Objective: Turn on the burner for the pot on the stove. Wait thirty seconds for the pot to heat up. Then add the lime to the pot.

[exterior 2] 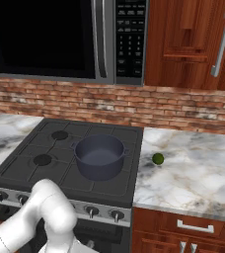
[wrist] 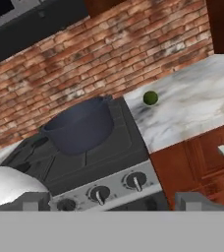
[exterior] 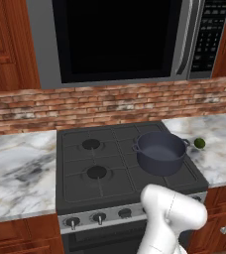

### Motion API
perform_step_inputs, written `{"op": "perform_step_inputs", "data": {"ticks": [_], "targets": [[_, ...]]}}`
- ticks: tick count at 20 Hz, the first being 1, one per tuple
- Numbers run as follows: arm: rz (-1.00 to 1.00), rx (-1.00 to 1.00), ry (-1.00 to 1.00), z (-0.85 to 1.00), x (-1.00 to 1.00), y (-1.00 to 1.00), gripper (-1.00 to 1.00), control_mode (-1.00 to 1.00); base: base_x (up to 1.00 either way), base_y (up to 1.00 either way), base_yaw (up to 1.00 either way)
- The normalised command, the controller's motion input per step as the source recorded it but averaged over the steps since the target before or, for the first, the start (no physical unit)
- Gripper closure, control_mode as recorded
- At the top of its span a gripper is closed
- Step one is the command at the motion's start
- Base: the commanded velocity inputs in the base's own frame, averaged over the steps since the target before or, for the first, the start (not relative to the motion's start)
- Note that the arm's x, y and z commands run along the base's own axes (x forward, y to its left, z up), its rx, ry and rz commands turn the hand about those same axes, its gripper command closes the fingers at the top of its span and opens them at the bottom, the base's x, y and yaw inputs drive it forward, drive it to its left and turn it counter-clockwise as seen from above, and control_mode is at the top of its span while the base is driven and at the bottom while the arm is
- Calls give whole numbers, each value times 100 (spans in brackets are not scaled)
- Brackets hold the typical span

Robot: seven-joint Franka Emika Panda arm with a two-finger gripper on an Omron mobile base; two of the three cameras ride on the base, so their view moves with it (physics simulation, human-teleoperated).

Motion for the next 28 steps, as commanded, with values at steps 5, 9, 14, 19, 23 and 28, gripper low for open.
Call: {"op": "perform_step_inputs", "data": {"ticks": [5, 9, 14, 19, 23, 28], "targets": [[0, 10, 0, -62, 81, 10, -100, -100, 0, 0, 0], [0, 3, -5, -64, 76, 27, -100, -100, 0, 0, 0], [-1, 0, -12, -68, 66, 32, -100, -100, 0, 0, 0], [0, -1, -26, -50, 27, 12, -100, -100, 0, 0, 0], [0, -10, -18, -55, 8, 0, -100, -100, 0, 0, 0], [0, -5, -8, -10, 5, -2, -100, -100, 0, 0, 0]]}}
